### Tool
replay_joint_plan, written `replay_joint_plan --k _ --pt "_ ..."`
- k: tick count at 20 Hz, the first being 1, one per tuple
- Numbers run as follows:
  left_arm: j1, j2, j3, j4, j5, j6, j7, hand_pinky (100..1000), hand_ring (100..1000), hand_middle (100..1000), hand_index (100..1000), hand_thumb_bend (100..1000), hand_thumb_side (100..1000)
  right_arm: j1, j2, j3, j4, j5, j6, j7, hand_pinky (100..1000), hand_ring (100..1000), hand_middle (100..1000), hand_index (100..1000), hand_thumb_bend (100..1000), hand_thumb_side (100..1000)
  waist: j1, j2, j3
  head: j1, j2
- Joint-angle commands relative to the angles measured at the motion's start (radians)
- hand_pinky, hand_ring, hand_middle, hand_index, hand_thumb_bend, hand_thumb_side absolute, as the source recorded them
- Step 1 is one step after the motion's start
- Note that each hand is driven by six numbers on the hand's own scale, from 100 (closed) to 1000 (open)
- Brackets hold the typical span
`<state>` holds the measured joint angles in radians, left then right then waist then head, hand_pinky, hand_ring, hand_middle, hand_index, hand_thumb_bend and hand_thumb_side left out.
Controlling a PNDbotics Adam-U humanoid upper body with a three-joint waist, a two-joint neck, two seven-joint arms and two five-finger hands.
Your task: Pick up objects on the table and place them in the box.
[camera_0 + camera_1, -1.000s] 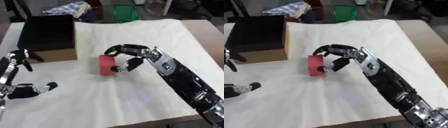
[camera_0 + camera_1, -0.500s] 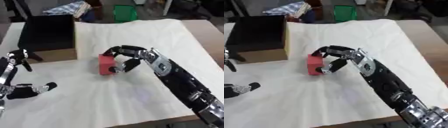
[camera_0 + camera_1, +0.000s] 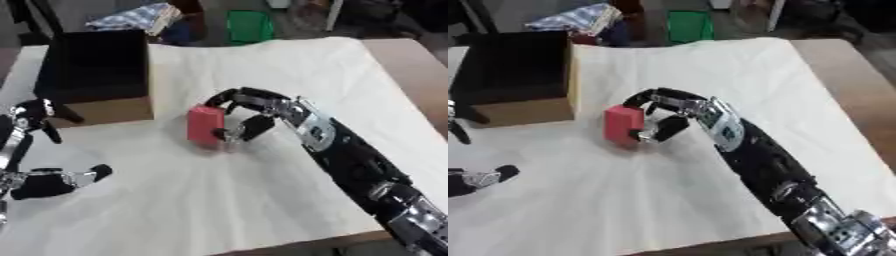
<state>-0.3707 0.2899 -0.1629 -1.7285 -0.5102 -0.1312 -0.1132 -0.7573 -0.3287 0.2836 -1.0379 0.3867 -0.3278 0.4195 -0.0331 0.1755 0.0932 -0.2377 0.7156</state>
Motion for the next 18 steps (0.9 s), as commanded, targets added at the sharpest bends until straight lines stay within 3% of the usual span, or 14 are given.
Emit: replay_joint_plan --k 1,5,10,18 --pt "-0.013 0.007 -0.001 -0.014 0.004 -0.001 -0.001 423 694 562 630 803 100 -0.021 -0.007 -0.014 0.001 0.013 0.006 -0.081 684 667 487 843 184 137 0.004 -0.017 0.002 -0.003 -0.002" --pt "-0.013 0.006 -0.001 -0.015 0.006 0.0 -0.001 423 693 561 630 804 100 -0.028 -0.006 -0.02 -0.002 0.001 0.006 -0.168 626 545 363 817 131 100 0.007 -0.02 0.003 -0.005 -0.002" --pt "-0.012 0.005 -0.001 -0.015 0.008 0.0 0.0 423 692 561 630 804 100 -0.038 -0.011 -0.022 -0.009 -0.022 0.011 -0.211 619 534 352 814 106 100 0.009 -0.024 0.004 -0.007 -0.002" --pt "-0.01 0.005 -0.001 -0.016 0.01 0.0 0.0 422 691 560 629 804 100 -0.075 -0.04 -0.025 -0.036 -0.062 0.013 -0.215 622 538 359 816 108 100 0.005 -0.033 0.008 -0.008 -0.003"
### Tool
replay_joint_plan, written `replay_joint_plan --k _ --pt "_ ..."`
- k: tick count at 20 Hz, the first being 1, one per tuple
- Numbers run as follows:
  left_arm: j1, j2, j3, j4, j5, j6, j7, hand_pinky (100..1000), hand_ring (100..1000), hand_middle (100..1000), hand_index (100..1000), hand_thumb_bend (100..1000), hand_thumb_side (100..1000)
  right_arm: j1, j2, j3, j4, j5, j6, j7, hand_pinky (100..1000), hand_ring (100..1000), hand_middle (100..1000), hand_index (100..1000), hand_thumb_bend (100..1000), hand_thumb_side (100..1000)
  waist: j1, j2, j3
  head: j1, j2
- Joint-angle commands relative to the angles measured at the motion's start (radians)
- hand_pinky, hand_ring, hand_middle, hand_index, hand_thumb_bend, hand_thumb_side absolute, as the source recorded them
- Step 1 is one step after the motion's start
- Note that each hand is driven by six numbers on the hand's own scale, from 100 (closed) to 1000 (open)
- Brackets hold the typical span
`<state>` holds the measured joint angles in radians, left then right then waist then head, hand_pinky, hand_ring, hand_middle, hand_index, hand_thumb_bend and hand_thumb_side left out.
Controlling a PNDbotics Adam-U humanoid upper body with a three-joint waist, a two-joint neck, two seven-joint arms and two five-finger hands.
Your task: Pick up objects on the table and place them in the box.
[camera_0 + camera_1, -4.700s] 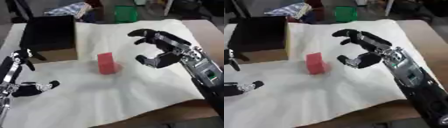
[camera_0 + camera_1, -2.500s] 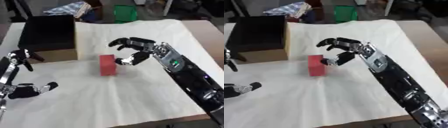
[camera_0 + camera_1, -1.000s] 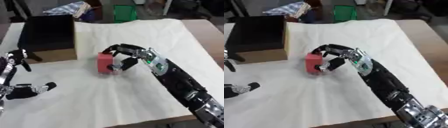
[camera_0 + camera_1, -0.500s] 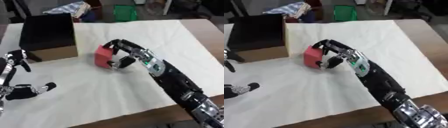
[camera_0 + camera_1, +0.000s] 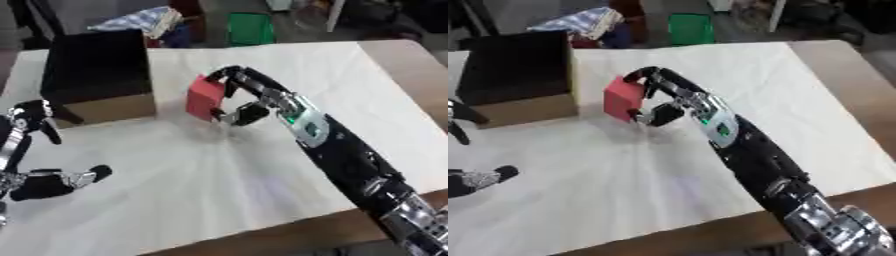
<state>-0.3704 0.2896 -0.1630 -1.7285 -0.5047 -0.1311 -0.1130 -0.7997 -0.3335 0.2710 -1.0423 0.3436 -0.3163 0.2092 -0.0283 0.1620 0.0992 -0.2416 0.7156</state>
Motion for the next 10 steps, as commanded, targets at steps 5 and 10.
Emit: replay_joint_plan --k 5,10 --pt "-0.013 0.005 -0.008 -0.015 0.005 -0.003 -0.006 422 691 560 629 804 100 -0.082 -0.06 -0.017 -0.042 -0.033 -0.002 -0.002 623 538 362 818 152 100 -0.01 -0.023 0.022 -0.011 -0.01" --pt "-0.026 0.002 -0.028 -0.012 0.007 -0.012 -0.022 421 692 560 629 804 100 -0.151 -0.076 -0.045 -0.023 -0.037 -0.003 -0.015 625 538 365 820 180 100 -0.028 -0.022 0.074 -0.034 -0.025"
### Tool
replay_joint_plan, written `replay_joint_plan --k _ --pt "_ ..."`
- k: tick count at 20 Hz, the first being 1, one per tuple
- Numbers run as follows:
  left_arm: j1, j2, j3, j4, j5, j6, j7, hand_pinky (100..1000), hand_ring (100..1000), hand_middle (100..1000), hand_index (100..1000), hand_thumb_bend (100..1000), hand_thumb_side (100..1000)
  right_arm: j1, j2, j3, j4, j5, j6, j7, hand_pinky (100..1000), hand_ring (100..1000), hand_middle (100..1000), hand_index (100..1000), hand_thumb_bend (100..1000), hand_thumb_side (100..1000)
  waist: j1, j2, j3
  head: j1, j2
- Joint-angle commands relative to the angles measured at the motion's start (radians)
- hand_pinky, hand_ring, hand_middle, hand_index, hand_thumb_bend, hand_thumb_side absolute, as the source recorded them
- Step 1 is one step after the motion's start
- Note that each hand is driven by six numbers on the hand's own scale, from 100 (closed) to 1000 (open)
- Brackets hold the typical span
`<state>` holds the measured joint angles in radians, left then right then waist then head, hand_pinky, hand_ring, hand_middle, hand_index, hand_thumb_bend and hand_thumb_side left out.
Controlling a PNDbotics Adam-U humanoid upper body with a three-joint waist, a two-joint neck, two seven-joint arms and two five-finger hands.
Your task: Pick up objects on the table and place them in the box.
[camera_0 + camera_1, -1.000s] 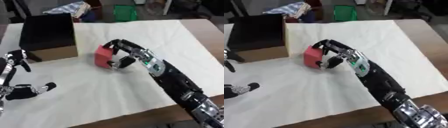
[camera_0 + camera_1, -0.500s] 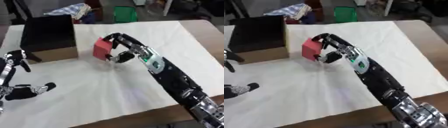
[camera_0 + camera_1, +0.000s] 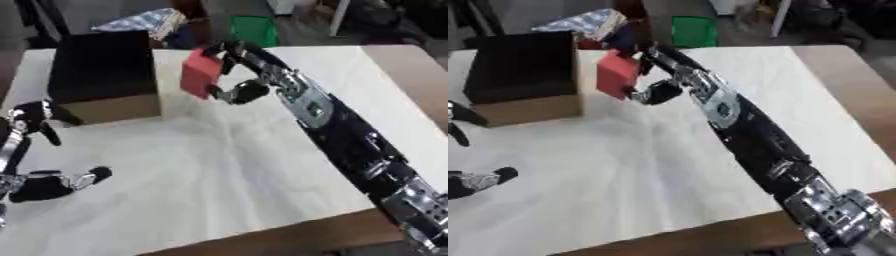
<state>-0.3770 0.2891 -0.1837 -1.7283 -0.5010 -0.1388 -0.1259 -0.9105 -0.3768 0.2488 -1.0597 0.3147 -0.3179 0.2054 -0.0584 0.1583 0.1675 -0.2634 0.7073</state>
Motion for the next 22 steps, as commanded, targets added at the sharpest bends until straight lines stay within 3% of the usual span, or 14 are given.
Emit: replay_joint_plan --k 1,8,15,16,18,22 --pt "-0.022 0.002 -0.011 -0.012 0.004 -0.007 -0.013 421 692 560 629 804 100 -0.053 -0.033 -0.03 0.002 -0.008 -0.002 -0.015 626 539 367 821 183 100 -0.002 -0.018 0.017 -0.018 -0.019" --pt "-0.052 -0.005 -0.045 -0.011 0.007 -0.024 -0.043 422 690 558 627 804 100 -0.15 0.001 -0.066 0.077 0.045 -0.033 -0.031 644 567 404 839 241 100 -0.029 -0.014 0.104 -0.082 -0.033" --pt "-0.079 -0.016 -0.066 -0.013 0.013 -0.035 -0.063 423 689 557 625 804 100 -0.192 0.056 -0.099 0.188 0.187 -0.092 -0.003 669 614 463 855 290 100 -0.039 -0.007 0.181 -0.157 -0.042" --pt "-0.08 -0.017 -0.067 -0.013 0.013 -0.036 -0.065 423 689 557 625 804 100 -0.195 0.064 -0.104 0.207 0.216 -0.097 0.003 674 630 479 861 328 100 -0.039 -0.005 0.187 -0.165 -0.044" --pt "-0.081 -0.017 -0.067 -0.013 0.013 -0.036 -0.066 422 690 557 625 804 100 -0.197 0.079 -0.114 0.242 0.269 -0.1 0.012 692 699 553 870 337 243 -0.038 -0.001 0.197 -0.18 -0.044" --pt "-0.084 -0.02 -0.065 -0.014 0.014 -0.035 -0.064 421 690 557 625 805 100 -0.195 0.095 -0.133 0.277 0.355 -0.057 -0.007 729 873 777 890 403 344 -0.036 0.003 0.202 -0.185 -0.046"
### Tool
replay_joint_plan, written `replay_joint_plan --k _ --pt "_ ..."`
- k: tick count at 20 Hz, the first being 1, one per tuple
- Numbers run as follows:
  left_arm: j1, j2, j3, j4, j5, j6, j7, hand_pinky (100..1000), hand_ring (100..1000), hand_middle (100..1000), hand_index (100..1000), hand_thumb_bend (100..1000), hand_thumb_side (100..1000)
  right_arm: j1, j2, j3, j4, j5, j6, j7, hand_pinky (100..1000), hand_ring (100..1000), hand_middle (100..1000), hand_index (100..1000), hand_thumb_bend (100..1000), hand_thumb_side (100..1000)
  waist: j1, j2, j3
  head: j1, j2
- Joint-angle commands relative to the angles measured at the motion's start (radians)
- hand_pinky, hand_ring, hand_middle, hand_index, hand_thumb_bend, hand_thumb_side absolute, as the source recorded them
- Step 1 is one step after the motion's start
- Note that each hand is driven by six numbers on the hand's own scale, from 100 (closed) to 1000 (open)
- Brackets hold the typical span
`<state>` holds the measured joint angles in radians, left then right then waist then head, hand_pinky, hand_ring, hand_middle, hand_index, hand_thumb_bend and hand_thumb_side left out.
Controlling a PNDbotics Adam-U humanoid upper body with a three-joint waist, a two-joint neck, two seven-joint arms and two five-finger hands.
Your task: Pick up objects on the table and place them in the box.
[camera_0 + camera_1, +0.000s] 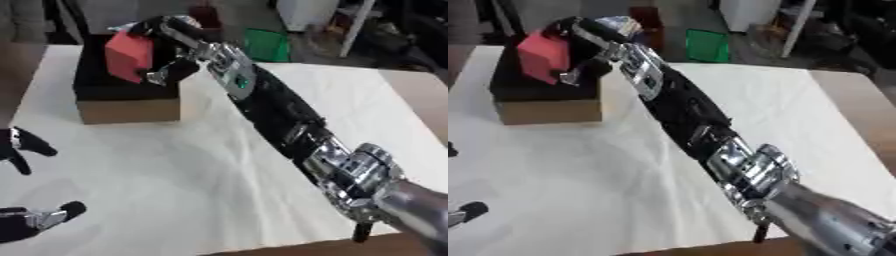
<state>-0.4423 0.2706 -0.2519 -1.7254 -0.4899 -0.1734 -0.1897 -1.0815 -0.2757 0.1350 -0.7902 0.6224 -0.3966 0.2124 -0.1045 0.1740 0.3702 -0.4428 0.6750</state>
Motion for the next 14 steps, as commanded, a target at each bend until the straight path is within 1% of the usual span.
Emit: replay_joint_plan --k 1,3,4,5,6,9,11,12,14 --pt "-0.019 -0.002 0.005 -0.018 0.004 0.0 0.001 421 689 557 625 805 100 -0.023 -0.004 -0.022 0.01 0.057 0.036 -0.03 734 895 809 896 413 346 0.01 -0.012 -0.002 -0.005 -0.014" --pt "-0.02 -0.002 0.006 -0.018 0.004 0.001 0.002 421 689 557 625 805 100 -0.021 -0.003 -0.029 0.008 0.063 0.062 -0.075 748 933 859 910 436 347 0.01 -0.012 -0.007 -0.004 -0.017" --pt "-0.019 -0.002 0.006 -0.018 0.004 0.001 0.003 421 689 557 625 805 100 -0.02 -0.004 -0.032 0.006 0.06 0.072 -0.1 767 966 892 915 443 335 0.01 -0.013 -0.009 -0.003 -0.018" --pt "-0.019 -0.002 0.006 -0.018 0.004 0.002 0.003 421 689 557 625 805 100 -0.02 -0.005 -0.033 0.004 0.055 0.08 -0.124 772 972 899 917 445 331 0.01 -0.014 -0.011 -0.002 -0.018" --pt "-0.019 -0.002 0.007 -0.018 0.005 0.002 0.004 421 689 557 625 805 100 -0.02 -0.006 -0.034 -0.003 0.045 0.085 -0.147 801 1000 930 925 439 309 0.01 -0.015 -0.013 -0.001 -0.019" --pt "-0.013 -0.002 0.012 -0.016 0.004 0.004 0.007 421 689 557 626 804 100 -0.02 -0.015 -0.026 -0.037 -0.01 0.085 -0.173 807 1000 934 924 398 277 0.013 -0.019 -0.026 0.009 -0.018" --pt "-0.004 -0.001 0.019 -0.015 0.001 0.007 0.012 421 689 557 625 804 100 -0.017 -0.031 -0.007 -0.086 -0.081 0.074 -0.143 794 995 921 921 328 256 0.022 -0.021 -0.047 0.026 -0.017" --pt "0.001 0.002 0.025 -0.014 -0.001 0.009 0.016 421 689 557 625 804 100 -0.013 -0.043 0.007 -0.118 -0.125 0.065 -0.109 792 996 923 921 269 227 0.028 -0.023 -0.061 0.035 -0.017" --pt "0.014 0.007 0.043 -0.014 -0.006 0.017 0.03 421 689 557 626 804 100 0.004 -0.079 0.036 -0.207 -0.235 0.05 -0.032 790 994 920 921 233 180 0.038 -0.027 -0.096 0.06 -0.016"
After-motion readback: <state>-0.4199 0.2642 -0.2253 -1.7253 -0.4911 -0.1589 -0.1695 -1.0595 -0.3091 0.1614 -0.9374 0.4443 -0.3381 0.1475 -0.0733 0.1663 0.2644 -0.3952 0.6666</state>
